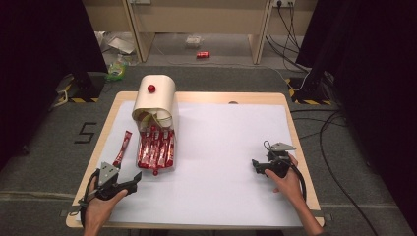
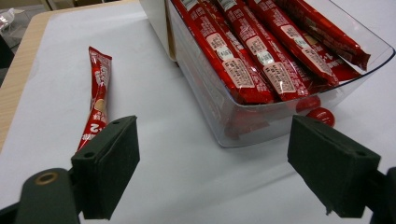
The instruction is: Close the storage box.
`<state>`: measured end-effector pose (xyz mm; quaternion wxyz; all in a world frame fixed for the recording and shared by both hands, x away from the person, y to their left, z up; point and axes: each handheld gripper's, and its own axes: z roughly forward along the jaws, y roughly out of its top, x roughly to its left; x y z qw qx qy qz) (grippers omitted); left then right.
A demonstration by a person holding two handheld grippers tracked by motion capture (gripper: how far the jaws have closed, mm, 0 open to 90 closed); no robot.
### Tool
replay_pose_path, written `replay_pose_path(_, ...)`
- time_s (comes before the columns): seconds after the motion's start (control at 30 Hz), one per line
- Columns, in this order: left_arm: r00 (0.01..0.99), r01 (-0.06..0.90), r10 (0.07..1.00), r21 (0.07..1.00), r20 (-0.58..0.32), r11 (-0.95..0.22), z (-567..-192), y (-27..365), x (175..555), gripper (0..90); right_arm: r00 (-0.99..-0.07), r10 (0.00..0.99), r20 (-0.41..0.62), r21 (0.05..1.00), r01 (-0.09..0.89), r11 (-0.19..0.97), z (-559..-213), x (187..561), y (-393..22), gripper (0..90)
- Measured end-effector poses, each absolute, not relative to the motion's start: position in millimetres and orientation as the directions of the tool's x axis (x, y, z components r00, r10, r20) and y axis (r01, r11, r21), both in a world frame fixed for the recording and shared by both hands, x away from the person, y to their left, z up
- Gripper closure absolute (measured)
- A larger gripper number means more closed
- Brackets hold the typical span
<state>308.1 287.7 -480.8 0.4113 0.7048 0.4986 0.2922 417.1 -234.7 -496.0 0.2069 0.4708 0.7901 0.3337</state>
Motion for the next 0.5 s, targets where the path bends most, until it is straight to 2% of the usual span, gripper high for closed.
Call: replay_pose_path(0.5, 0.334, 0.459, 0.942, 0.872, 0.011, -0.173, -484.1, 287.1, 308.5, 16.3, -0.469, 0.883, -0.013, 0.722, 0.607, 0.333, -496.0, 417.1, -234.4, 14.0)
